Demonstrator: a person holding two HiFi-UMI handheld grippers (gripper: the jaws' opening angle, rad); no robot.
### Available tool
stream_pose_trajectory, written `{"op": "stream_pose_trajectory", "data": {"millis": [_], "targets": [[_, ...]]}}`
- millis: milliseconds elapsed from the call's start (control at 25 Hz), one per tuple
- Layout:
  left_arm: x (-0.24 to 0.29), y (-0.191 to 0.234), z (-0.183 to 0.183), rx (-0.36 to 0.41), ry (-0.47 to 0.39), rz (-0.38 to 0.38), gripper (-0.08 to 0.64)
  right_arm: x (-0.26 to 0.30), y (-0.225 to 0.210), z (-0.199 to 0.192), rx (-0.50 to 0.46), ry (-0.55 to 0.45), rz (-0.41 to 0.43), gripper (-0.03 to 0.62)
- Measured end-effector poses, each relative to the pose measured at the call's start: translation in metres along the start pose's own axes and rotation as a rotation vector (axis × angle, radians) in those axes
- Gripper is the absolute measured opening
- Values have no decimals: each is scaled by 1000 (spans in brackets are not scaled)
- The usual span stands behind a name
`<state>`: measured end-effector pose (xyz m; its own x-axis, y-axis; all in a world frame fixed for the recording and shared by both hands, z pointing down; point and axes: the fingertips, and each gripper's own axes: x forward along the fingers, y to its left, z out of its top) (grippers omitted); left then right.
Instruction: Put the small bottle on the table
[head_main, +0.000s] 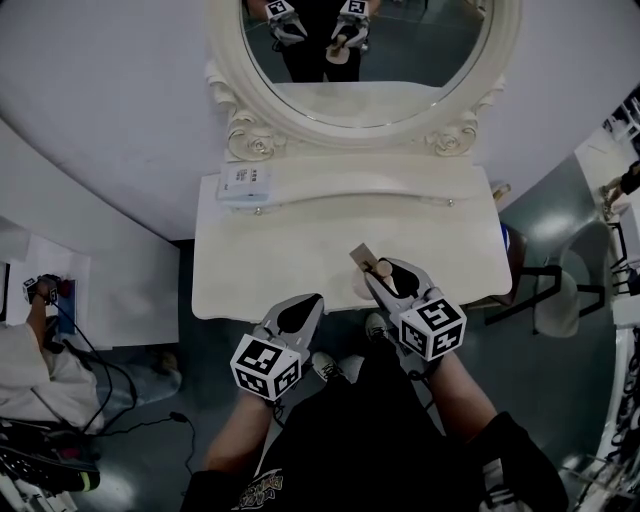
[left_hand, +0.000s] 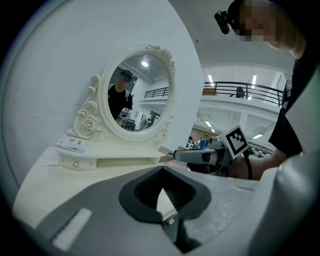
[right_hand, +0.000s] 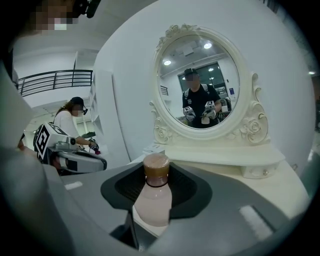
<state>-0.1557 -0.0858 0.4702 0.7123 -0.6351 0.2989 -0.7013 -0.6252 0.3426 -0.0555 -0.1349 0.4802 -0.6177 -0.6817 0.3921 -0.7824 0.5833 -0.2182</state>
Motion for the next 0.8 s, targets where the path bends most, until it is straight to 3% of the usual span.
{"op": "stream_pose_trajectory", "data": {"millis": [800], "targets": [[71, 22, 42, 0, -40, 115, 0, 66, -81, 49, -90, 19, 106, 167]]}}
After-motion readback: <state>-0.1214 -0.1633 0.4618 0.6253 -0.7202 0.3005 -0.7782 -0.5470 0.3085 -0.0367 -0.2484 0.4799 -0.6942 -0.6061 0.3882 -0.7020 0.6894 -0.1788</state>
